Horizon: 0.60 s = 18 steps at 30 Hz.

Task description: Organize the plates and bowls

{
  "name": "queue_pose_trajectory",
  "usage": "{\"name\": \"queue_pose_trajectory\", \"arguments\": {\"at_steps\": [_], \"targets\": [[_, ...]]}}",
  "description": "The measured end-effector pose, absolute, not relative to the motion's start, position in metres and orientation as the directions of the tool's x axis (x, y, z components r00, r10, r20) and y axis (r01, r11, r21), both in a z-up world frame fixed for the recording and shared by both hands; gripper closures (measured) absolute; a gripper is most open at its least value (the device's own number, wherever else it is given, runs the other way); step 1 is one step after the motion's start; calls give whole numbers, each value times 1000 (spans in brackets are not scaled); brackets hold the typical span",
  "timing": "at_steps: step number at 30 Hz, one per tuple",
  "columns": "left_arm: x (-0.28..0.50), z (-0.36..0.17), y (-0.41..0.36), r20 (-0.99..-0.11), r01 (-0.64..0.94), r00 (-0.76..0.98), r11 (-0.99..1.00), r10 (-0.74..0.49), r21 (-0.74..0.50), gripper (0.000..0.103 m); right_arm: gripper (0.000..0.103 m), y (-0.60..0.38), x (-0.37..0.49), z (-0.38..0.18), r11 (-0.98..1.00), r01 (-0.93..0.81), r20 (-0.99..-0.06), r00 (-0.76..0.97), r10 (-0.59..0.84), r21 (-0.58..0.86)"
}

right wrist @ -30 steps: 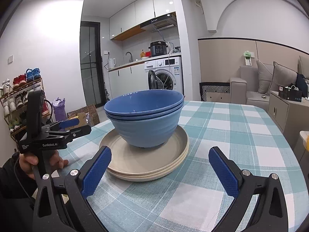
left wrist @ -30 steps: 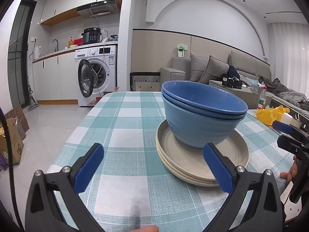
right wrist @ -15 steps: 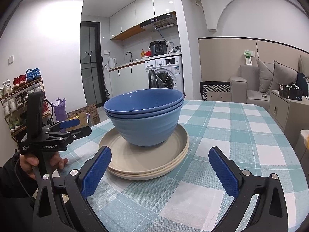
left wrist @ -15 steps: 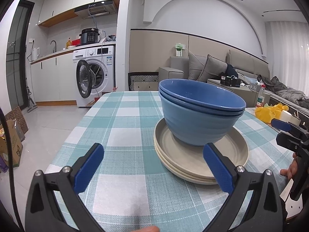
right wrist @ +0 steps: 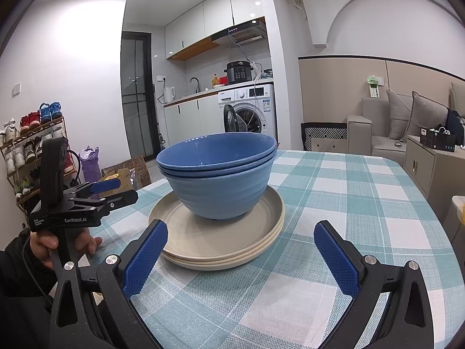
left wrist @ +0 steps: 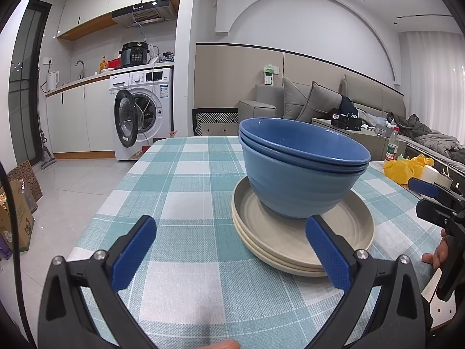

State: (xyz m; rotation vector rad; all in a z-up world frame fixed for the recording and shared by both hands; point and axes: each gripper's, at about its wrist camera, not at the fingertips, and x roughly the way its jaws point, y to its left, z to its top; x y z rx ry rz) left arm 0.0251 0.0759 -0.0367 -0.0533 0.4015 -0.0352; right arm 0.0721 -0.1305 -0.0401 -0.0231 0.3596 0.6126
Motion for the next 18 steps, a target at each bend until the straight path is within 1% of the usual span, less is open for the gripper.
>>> {"name": "queue_pose_trajectory", "arguments": {"at_steps": [18], "targets": [[25,-37,76,-389,25,920,998,-46,-58,0,0,-131,72,-41,818,-568,-337,756,561,87]]}}
